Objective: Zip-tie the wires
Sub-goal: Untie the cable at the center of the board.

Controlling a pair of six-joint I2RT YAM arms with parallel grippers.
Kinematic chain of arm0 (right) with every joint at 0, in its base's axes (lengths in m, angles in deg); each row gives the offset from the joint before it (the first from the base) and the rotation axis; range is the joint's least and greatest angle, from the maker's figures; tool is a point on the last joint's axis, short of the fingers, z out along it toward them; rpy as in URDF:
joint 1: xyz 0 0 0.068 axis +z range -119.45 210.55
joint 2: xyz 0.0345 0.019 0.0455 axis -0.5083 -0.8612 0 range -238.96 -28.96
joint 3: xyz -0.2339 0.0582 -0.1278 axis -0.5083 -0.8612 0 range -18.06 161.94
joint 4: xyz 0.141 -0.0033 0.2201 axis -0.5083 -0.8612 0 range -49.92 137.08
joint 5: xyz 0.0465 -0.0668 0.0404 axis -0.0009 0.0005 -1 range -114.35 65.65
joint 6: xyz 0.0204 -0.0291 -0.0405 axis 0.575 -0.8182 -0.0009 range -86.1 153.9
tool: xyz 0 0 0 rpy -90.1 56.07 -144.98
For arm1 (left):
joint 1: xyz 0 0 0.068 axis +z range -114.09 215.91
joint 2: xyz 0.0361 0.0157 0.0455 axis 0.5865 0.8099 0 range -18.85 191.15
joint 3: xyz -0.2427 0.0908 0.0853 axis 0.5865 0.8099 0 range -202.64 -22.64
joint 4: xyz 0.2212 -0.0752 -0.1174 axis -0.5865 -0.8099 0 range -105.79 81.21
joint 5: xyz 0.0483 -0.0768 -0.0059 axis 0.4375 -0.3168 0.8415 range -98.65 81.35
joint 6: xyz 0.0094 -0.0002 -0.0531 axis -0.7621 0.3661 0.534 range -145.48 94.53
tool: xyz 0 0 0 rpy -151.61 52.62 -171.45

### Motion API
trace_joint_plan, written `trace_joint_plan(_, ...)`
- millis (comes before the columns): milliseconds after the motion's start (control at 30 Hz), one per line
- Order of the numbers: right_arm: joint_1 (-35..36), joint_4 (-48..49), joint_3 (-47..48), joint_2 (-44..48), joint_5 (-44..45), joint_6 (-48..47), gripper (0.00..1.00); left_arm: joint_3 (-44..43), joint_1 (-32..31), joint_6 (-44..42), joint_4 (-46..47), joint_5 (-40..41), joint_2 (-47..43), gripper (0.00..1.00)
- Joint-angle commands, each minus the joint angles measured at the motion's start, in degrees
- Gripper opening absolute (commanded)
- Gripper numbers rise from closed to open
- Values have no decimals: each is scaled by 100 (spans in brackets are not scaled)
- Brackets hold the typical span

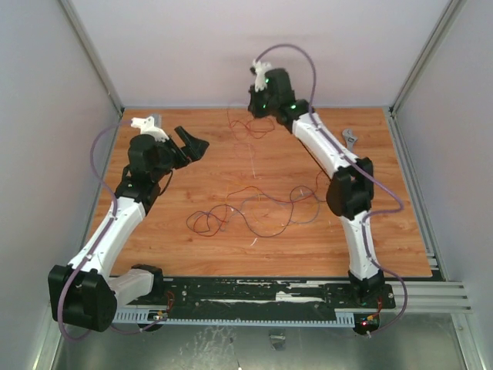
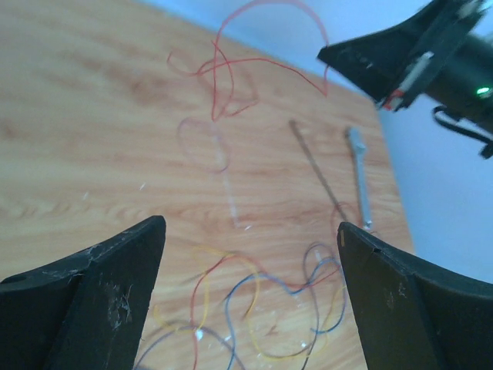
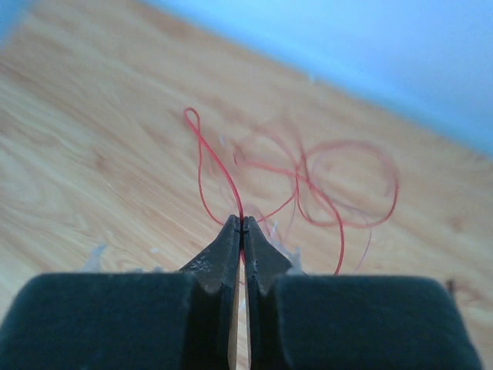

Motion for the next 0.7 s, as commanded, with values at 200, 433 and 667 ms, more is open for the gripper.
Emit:
trace_joint_plan(200,-54,379,525,2075,-853,142,0,-312,-24,-471,3038,-492,219,98)
trace_joint_plan(433,-58,405,371,2587,-1258,226,0,-354,-65,147,4781,-820,708,98)
trace_joint_plan(667,-61,371,157,2844,-1261,249,0,-603,-300,615,5564,-1543,902,98)
